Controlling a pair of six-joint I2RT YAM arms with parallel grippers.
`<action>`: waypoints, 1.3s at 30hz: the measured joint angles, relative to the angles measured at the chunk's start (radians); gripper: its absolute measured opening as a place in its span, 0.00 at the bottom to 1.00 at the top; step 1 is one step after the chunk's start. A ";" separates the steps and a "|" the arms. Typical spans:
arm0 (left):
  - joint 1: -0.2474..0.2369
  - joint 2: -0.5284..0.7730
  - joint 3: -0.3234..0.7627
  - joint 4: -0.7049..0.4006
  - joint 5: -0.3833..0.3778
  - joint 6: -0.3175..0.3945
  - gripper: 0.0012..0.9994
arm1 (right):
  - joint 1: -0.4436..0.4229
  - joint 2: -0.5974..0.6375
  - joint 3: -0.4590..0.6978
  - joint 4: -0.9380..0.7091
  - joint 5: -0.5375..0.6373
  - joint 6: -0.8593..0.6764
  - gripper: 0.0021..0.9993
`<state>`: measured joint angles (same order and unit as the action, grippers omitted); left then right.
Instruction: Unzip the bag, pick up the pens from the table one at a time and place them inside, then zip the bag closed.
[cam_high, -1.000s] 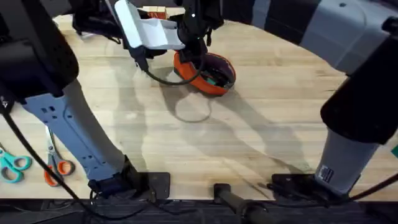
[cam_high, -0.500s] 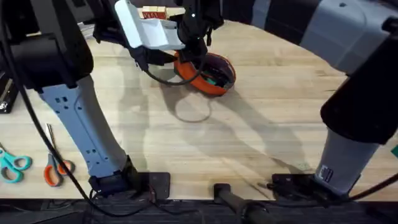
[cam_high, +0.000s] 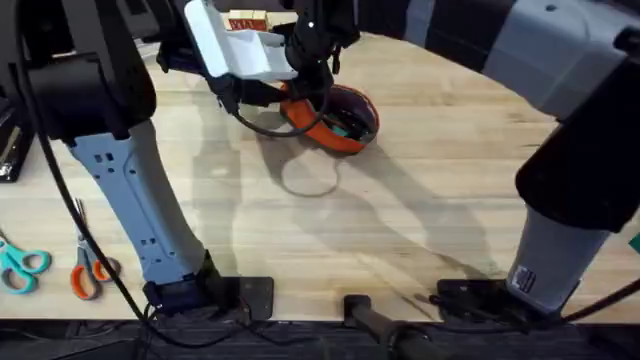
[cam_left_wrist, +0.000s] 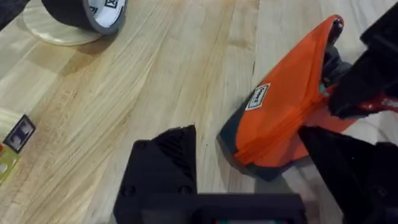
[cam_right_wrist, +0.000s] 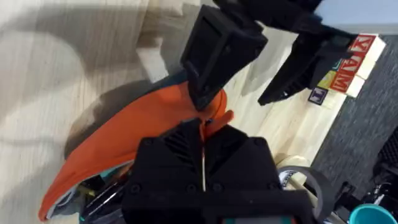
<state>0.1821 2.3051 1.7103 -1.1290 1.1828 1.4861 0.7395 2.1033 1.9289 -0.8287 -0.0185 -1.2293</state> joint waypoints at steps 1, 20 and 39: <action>-0.002 0.000 0.000 0.000 0.000 0.000 0.99 | 0.000 0.000 0.000 0.000 0.000 0.000 0.03; -0.005 0.000 0.000 -0.053 0.024 0.000 0.99 | 0.000 0.000 0.000 0.001 0.000 0.000 0.03; -0.025 0.000 0.000 -0.072 0.027 0.002 0.89 | 0.000 0.000 0.000 0.012 0.004 0.000 0.03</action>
<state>0.1574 2.3051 1.7103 -1.2011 1.2099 1.4883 0.7395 2.1033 1.9289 -0.8169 -0.0147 -1.2293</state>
